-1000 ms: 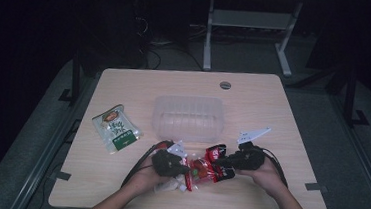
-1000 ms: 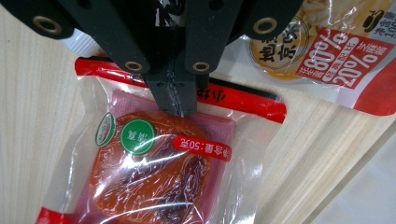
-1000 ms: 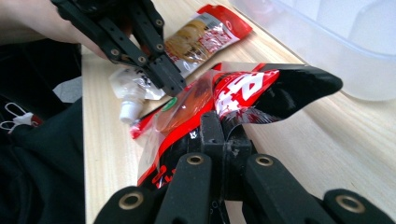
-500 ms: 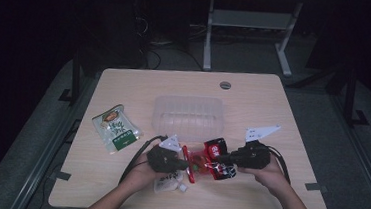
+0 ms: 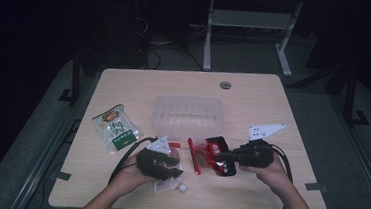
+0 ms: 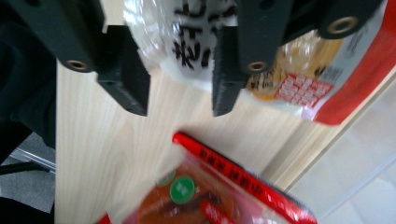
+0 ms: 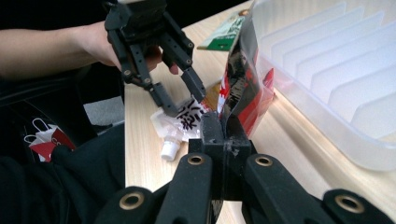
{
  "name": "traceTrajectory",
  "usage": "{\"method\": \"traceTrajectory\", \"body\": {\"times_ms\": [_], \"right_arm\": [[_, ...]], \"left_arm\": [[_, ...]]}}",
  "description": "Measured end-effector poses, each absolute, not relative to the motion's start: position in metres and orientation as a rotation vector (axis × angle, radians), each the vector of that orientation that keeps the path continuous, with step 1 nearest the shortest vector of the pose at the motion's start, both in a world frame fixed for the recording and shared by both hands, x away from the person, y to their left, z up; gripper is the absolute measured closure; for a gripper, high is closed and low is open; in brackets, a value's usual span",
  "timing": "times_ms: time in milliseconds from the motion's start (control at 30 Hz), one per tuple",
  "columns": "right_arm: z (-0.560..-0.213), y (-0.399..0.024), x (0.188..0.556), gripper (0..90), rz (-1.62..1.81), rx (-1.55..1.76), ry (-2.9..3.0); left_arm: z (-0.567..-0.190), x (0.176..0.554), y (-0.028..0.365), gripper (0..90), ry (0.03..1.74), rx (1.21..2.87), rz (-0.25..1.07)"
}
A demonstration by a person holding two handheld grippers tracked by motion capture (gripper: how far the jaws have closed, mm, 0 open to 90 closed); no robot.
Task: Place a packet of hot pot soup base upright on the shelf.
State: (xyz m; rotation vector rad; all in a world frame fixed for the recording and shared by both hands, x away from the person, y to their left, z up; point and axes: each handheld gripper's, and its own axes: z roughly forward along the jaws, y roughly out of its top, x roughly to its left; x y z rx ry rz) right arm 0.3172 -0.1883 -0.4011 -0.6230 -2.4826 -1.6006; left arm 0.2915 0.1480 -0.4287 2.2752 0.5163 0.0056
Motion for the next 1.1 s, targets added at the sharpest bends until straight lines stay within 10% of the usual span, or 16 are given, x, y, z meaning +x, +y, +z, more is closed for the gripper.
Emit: {"method": "traceTrajectory", "body": {"times_ms": [433, 1100], "right_arm": [[-0.375, -0.189, 0.333, 90.0, -1.7, -0.601, -2.487], [-0.342, -0.194, 0.382, 90.0, -1.824, -0.735, -2.531]], "left_arm": [[-0.432, 0.27, 0.193, 32.7, 0.616, 2.255, 0.031], [-0.433, 0.271, 0.218, 28.6, 0.649, 2.236, 0.074]]}}
